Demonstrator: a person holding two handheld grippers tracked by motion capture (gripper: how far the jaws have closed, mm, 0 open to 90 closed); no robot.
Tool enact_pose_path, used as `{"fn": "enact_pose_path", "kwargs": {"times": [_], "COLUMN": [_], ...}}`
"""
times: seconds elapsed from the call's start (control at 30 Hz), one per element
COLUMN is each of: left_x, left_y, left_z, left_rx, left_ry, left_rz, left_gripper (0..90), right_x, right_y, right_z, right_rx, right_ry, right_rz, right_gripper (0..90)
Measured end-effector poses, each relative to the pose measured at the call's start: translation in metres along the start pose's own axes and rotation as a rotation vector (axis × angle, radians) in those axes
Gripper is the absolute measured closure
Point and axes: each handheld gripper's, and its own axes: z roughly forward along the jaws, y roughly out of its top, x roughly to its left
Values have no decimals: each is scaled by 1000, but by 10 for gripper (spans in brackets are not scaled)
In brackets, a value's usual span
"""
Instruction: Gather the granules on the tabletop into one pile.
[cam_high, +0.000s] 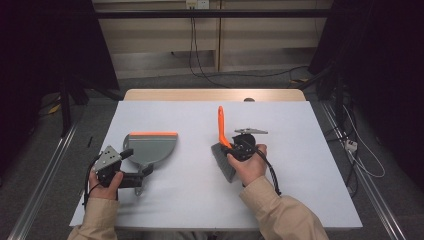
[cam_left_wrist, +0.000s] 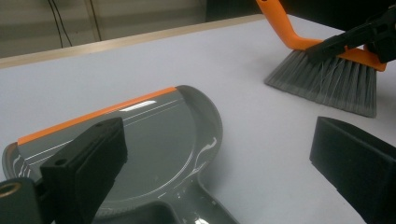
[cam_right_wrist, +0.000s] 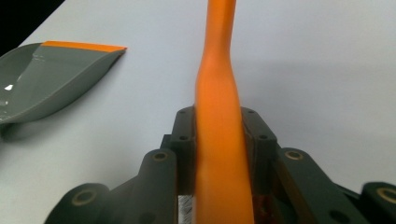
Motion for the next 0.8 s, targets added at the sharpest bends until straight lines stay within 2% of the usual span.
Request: {"fn": "enact_pose_path", "kwargs": {"times": [0.13,0.2,0.37,0.8], "left_x": [1,0,0,0], "left_y": [0,0,0,0], "left_z": [0,0,0,1], "left_rx": [3,3,2,6], "left_ry": [0,-1,2,1], "left_rz": [9,11,3,12], "left_gripper": [37,37,37,37], "right_x": [-8,-11,-17,-27], "right_y": [-1,-2,-3,-6], "right_z": [-5,-7,-13,-22], "right_rx": [-4,-7,-10,-20], "right_ry": [-8,-15,-25,-47], "right_rz": [19,13,23,30], "right_gripper": [707,706,707,707]}}
